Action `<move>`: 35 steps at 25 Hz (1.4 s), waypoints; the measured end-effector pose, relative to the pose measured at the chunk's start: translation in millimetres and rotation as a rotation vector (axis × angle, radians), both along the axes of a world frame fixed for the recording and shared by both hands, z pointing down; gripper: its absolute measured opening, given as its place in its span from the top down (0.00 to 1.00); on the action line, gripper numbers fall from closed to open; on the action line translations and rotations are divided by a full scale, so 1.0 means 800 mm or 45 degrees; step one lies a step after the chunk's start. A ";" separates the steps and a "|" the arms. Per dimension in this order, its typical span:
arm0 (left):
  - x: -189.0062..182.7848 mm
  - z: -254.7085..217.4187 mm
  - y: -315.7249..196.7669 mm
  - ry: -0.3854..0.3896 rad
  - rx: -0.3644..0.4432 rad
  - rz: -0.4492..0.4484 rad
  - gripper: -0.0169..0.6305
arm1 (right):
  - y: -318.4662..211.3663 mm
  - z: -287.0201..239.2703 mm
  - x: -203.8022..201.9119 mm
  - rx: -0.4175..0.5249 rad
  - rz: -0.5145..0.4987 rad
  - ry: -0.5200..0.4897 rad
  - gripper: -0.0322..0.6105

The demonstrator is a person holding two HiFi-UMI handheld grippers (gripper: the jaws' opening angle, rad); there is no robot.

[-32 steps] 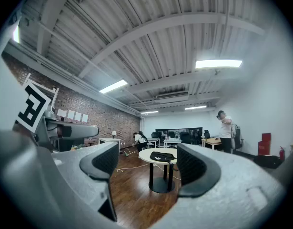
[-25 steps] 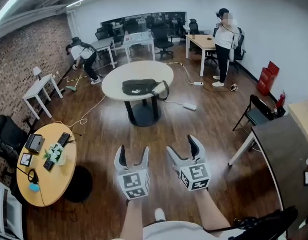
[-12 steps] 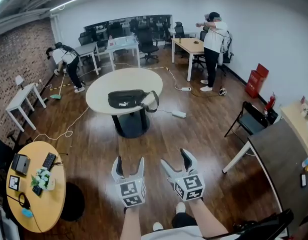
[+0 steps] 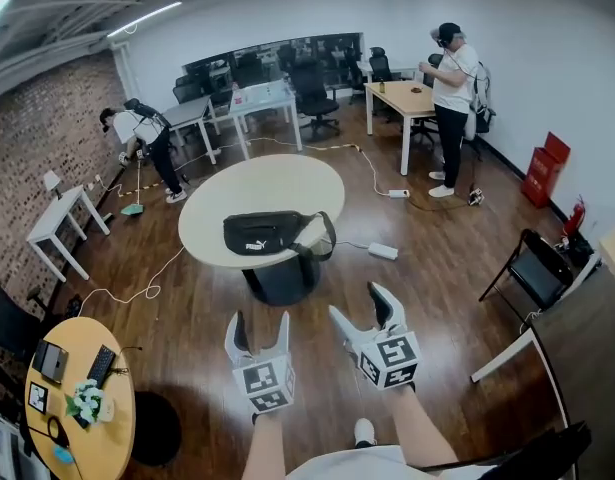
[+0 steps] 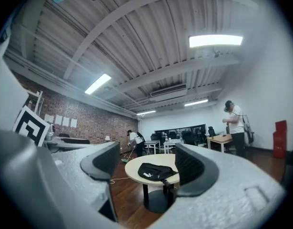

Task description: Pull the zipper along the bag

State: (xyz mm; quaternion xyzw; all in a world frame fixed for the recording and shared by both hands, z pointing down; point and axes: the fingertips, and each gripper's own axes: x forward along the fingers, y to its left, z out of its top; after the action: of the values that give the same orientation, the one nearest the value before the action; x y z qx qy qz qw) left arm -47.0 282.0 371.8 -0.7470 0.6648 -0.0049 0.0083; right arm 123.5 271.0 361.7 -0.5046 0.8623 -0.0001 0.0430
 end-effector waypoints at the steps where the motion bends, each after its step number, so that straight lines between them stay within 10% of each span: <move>1: 0.000 -0.004 -0.021 -0.007 0.020 -0.028 0.38 | -0.023 -0.004 -0.001 0.025 -0.025 0.042 0.40; 21: -0.006 0.048 -0.430 -0.025 -0.129 0.082 0.38 | -0.405 0.034 -0.046 0.048 -0.102 0.313 0.40; 35: -0.053 0.106 -0.667 -0.037 -0.241 0.127 0.38 | -0.649 0.075 -0.067 -0.106 -0.086 0.208 0.57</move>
State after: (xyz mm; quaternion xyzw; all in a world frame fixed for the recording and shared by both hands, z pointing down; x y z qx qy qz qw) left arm -89.7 -251.2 456.2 -0.7764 0.6232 -0.0780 -0.0527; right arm 69.6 -248.4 421.4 -0.4750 0.8786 0.0040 -0.0486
